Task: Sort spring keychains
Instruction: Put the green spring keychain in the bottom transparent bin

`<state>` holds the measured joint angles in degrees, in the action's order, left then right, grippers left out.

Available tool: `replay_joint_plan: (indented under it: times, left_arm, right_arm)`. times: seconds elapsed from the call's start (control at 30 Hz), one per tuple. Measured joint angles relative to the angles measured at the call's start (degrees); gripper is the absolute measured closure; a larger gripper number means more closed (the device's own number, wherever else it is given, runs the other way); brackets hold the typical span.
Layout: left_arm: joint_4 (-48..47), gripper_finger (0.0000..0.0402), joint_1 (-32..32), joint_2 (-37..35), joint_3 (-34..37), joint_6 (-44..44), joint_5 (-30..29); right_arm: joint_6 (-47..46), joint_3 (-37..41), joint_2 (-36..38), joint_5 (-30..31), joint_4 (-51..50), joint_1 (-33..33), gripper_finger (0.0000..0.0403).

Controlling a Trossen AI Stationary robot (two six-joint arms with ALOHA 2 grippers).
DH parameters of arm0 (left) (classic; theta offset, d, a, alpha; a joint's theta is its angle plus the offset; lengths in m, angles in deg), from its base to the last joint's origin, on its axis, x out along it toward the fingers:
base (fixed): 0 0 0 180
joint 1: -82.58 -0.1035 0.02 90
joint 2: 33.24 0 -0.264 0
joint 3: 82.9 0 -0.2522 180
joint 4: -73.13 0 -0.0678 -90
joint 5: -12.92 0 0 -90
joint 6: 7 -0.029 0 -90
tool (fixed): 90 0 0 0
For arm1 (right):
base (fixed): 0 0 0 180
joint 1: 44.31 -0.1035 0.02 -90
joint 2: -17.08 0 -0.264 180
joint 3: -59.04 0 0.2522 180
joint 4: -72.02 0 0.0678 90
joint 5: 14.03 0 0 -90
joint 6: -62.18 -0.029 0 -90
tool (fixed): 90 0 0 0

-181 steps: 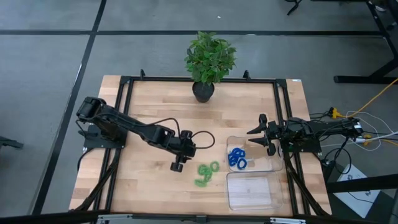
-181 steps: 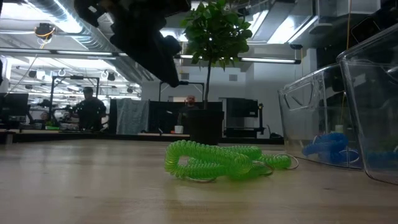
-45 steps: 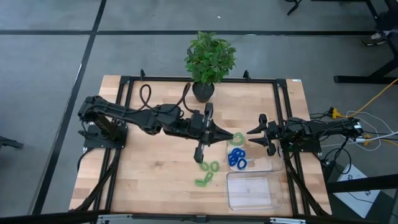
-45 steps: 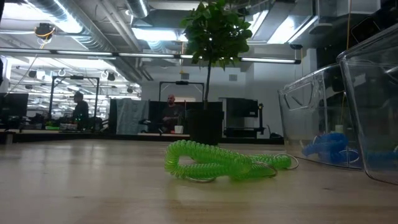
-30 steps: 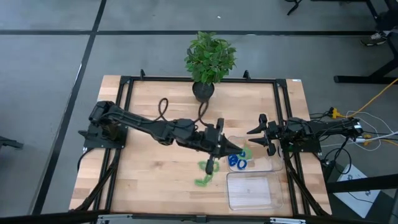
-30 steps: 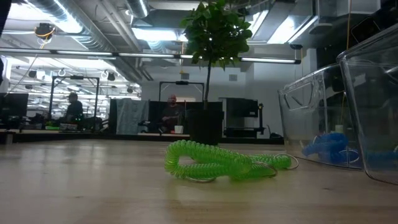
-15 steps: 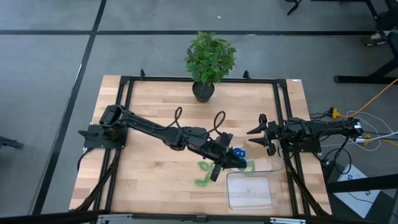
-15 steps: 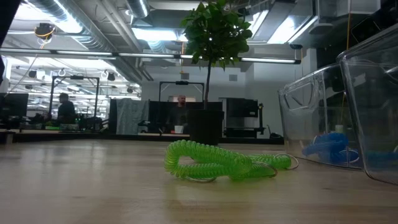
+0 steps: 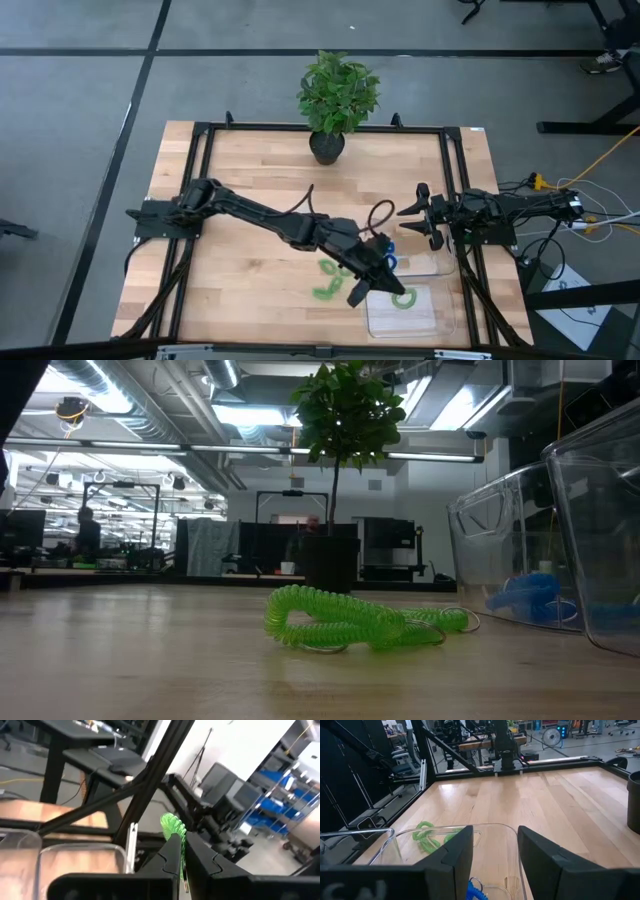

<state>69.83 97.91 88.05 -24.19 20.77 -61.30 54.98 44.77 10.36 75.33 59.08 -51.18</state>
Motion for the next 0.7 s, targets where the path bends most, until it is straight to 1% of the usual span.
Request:
replay_joint_plan:
  times: [0.17,0.43,0.63,0.7]
  left_arm:
    - [-4.89,0.0394,-0.2,0.6,-0.07,-1.77,-0.6]
    - [-13.02,0.0394,-0.15,1.03,-0.09,-12.34,-7.13]
    - [-16.04,0.0394,-0.02,1.03,0.1,-17.01,-8.82]
    - [-17.0,0.0394,0.18,1.12,0.51,-18.79,-10.46]
  right_arm:
    - [0.0,0.01,-0.02,0.0,0.0,0.0,0.0249]
    - [0.0,0.02,0.0,0.0,-0.01,0.0,0.0249]
    - [0.0,0.0,0.0,0.0,0.0,0.0,0.0249]
    - [0.0,0.0,-0.02,0.0,0.0,0.0,0.0249]
